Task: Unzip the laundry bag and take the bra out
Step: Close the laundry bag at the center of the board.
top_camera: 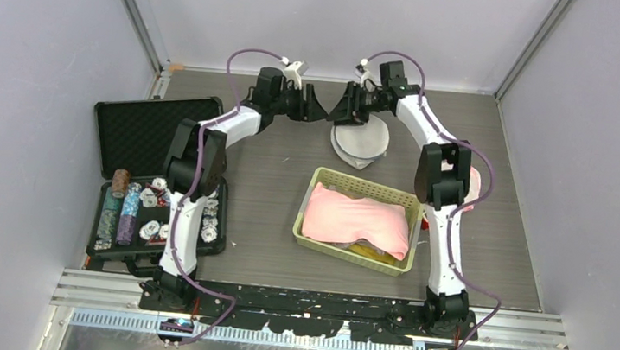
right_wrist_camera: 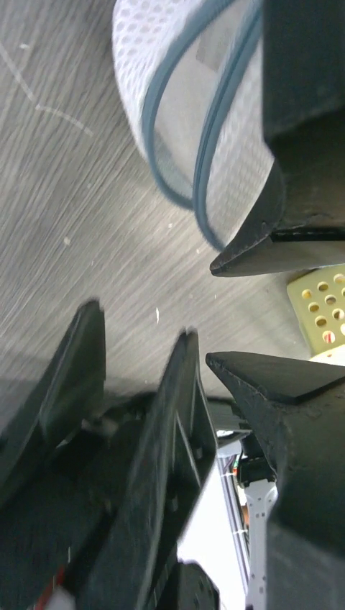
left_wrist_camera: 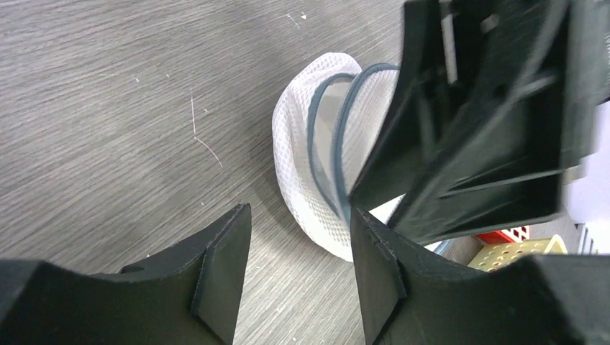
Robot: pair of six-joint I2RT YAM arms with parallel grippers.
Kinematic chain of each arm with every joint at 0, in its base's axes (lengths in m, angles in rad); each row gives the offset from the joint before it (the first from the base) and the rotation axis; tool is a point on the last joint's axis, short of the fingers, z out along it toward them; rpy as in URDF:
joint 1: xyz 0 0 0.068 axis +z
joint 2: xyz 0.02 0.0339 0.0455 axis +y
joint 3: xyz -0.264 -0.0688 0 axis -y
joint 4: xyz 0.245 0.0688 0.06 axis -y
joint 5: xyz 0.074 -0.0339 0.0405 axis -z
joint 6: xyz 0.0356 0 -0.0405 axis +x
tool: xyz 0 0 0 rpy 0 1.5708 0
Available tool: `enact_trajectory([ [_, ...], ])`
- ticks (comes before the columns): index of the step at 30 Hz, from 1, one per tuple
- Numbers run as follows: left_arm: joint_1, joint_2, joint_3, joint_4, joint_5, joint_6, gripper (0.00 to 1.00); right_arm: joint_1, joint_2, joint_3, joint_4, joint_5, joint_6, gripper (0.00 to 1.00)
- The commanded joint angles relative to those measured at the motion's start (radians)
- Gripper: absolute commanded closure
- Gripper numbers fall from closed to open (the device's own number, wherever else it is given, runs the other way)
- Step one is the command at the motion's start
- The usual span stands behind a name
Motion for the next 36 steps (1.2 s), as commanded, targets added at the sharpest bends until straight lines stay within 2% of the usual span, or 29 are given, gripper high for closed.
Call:
enact_trajectory([
  [1, -0.014, -0.059, 0.045, 0.014, 0.045, 0.087, 0.45, -0.029, -0.153, 0.011, 0.077, -0.047, 0.063, 0.50],
  [7, -0.073, -0.069, 0.089, -0.050, 0.066, 0.235, 0.44, -0.102, -0.212, -0.015, 0.048, -0.046, 0.071, 0.51],
  [15, -0.168, -0.016, 0.202, -0.186, 0.025, 0.414, 0.42, -0.172, -0.232, -0.056, -0.152, 0.070, -0.124, 0.60],
  [23, -0.187, 0.100, 0.308, -0.286, -0.075, 0.429, 0.42, -0.145, -0.173, -0.132, -0.084, 0.142, -0.149, 0.61],
  [26, -0.187, 0.157, 0.358, -0.365, -0.093, 0.487, 0.42, -0.136, -0.138, -0.128, -0.100, 0.166, -0.184, 0.60],
  [36, -0.187, 0.225, 0.421, -0.509, -0.157, 0.526, 0.42, -0.120, -0.058, -0.135, -0.172, 0.266, -0.305, 0.55],
])
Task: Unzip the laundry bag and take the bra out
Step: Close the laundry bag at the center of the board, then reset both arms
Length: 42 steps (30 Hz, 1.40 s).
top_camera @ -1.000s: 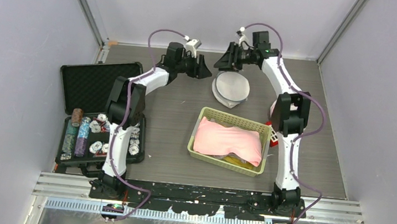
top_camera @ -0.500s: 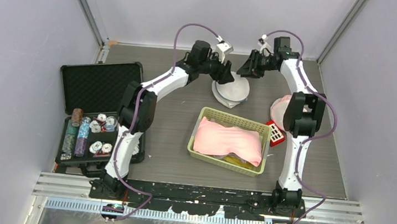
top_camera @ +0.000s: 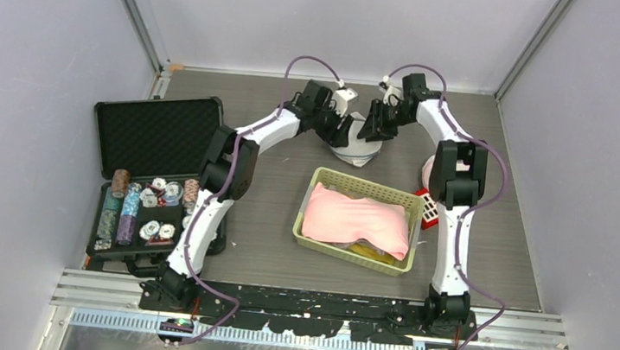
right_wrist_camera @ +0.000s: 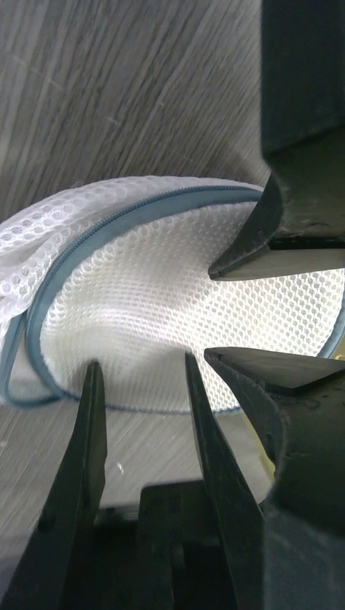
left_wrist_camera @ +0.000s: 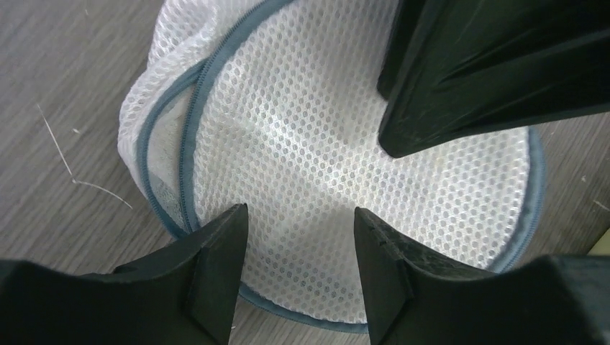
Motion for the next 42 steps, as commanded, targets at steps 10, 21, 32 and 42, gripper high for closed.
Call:
enact_trajectory([
  [10, -0.007, -0.025, 0.058, -0.133, 0.035, 0.049, 0.38, -0.010, -0.017, -0.022, -0.152, 0.118, -0.183, 0.52],
  [21, -0.012, -0.087, 0.166, -0.123, 0.070, 0.058, 0.28, -0.055, -0.131, 0.124, -0.251, 0.087, -0.211, 0.41],
  [32, 0.027, -0.233, 0.098, -0.185, 0.096, 0.127, 0.20, -0.241, -0.295, 0.101, -0.487, 0.119, -0.326, 0.32],
  [42, 0.094, -0.294, -0.006, -0.168, 0.101, 0.008, 0.18, -0.399, -0.430, -0.181, -0.622, 0.374, -0.572, 0.34],
])
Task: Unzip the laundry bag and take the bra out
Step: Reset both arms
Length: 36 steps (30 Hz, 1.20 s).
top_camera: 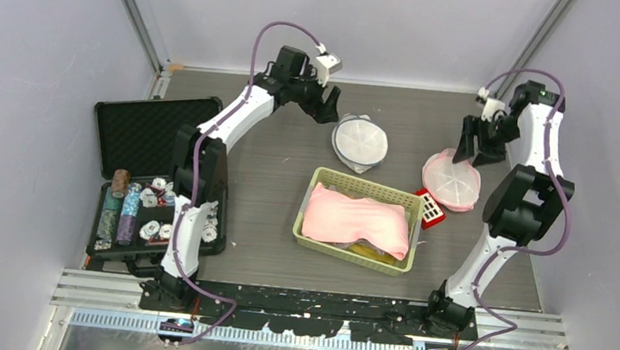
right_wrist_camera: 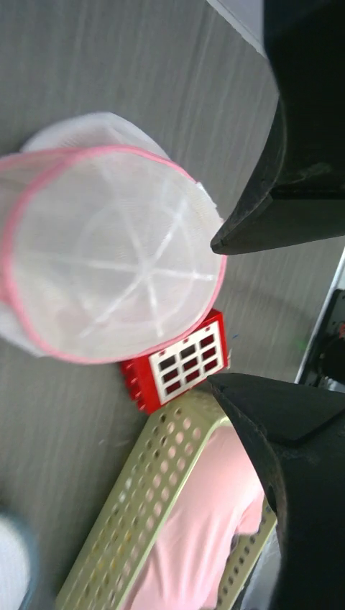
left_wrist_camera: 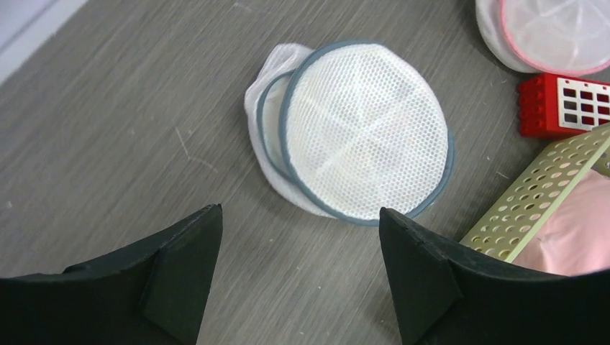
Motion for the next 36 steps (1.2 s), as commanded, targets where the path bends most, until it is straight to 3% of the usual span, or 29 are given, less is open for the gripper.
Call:
enact_trajectory([
  [1, 0.022, -0.047, -0.033, 0.005, 0.021, -0.072, 0.18, 0.028, -0.052, -0.117, -0.040, 0.124, -0.102, 0.35],
  [9, 0.052, -0.054, -0.047, -0.005, 0.018, -0.122, 0.16, 0.043, 0.103, -0.149, 0.183, 0.217, -0.069, 0.45],
  [19, 0.089, -0.092, -0.087, -0.011, -0.018, -0.157, 0.14, 0.143, 0.287, 0.039, 0.227, 0.188, -0.048, 0.46],
  [36, 0.112, -0.127, -0.119, -0.060, -0.034, -0.104, 0.13, 0.370, 0.358, 0.136, 0.303, 0.074, 0.076, 0.45],
])
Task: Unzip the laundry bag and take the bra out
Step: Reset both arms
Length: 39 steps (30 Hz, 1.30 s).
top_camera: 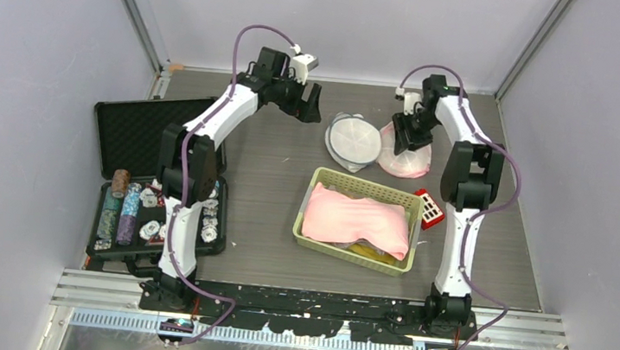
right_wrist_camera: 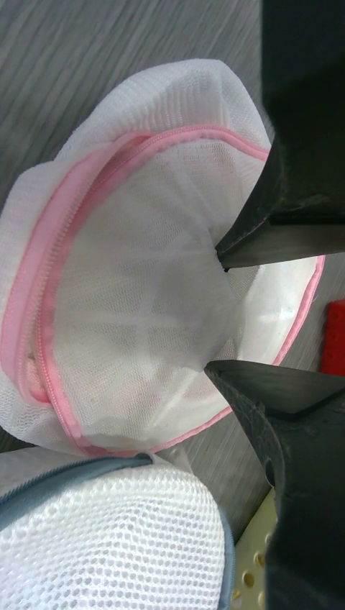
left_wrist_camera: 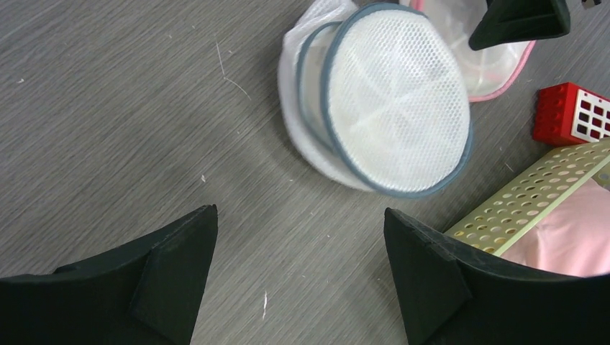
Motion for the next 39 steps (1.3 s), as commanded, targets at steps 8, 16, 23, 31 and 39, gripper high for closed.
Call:
enact_trajectory([
  [8, 0.031, -0.048, 0.023, -0.056, 0.004, 0.032, 0.07, -0.001, 0.000, 0.034, 0.018, -0.047, 0.054, 0.43],
  [16, 0.053, -0.045, 0.054, -0.072, 0.002, 0.057, 0.00, -0.027, -0.062, 0.104, -0.025, -0.123, 0.021, 0.28],
  [23, 0.076, -0.005, 0.180, -0.156, 0.004, 0.083, 0.00, -0.027, -0.101, 0.242, -0.066, -0.236, 0.062, 0.23],
  [31, 0.110, 0.003, 0.304, -0.244, -0.016, 0.149, 0.00, -0.027, -0.218, 0.216, -0.090, -0.285, 0.056, 0.17],
  [39, 0.192, 0.094, 0.600, -0.408, -0.010, 0.067, 0.00, -0.129, -0.260, 0.256, 0.103, -0.318, 0.313, 0.00],
])
